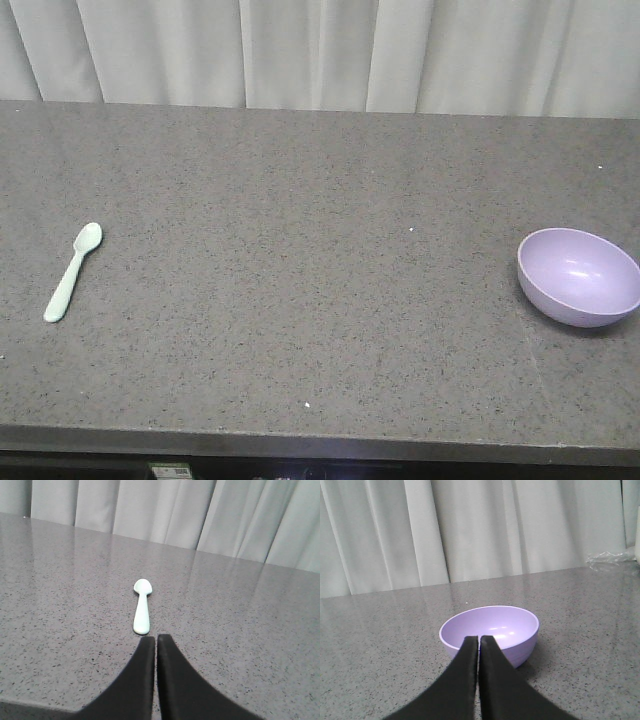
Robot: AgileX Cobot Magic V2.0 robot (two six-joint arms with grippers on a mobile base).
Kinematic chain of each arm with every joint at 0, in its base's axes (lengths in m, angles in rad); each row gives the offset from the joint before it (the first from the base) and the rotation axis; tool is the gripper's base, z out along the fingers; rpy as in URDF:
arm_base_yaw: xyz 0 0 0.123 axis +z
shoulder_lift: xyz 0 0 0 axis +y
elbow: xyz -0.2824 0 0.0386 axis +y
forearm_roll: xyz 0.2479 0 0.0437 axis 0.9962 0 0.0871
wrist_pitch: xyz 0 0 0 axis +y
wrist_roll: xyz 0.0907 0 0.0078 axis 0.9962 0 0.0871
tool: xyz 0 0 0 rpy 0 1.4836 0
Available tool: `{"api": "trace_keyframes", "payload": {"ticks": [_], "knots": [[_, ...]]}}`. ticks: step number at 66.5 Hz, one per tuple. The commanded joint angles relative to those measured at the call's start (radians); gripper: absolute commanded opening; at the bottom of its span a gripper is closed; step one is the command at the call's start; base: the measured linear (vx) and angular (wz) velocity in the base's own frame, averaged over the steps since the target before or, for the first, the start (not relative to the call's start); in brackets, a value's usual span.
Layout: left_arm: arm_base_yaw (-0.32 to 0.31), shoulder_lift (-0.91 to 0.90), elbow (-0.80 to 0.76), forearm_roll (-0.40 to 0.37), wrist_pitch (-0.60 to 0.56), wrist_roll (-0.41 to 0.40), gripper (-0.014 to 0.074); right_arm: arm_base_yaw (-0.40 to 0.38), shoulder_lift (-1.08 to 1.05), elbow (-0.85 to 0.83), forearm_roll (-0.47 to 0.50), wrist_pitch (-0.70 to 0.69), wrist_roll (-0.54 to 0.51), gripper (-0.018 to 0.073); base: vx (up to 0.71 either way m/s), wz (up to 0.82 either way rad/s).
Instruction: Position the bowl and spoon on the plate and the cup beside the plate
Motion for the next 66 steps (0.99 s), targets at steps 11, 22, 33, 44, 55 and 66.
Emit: {"api": "trace_keyframes", "payload": {"ticks": [11,22,33,44,55,66], "knots": [[0.0,-0.015,0.026,-0.001,-0.071,-0.009,-0.0007,-0.006,-0.009,0.008,-0.009,-0.072,-0.007,-0.0004,0.02,0.0],[0.0,-0.015,0.026,-0.001,-0.071,-0.009,-0.0007,-0.006,-0.009,0.008,-0.009,-0.072,-0.007,-0.0004,0.02,0.0],[0.0,-0.015,0.026,-0.001,-0.071,-0.009,-0.0007,-0.006,-0.009,0.008,-0.009,-0.072,-0.007,-0.0004,0.01,0.0],[0.0,-0.015,0.026,-0.001,-0.071,-0.009,-0.0007,-0.006,-0.009,0.008,-0.009,-0.07,-0.007,-0.0004,0.0,0.0],[0.0,-0.015,0.026,-0.001,-0.071,-0.009,-0.0007,-0.006,-0.009,0.008,-0.009,-0.07,-0.007,-0.0004,0.0,0.0],[0.0,-0.015,0.026,-0.001,-0.071,-0.009,-0.0007,-0.006,-0.009,0.008,-0.009,-0.07,-0.007,-0.0004,0.0,0.0]]}}
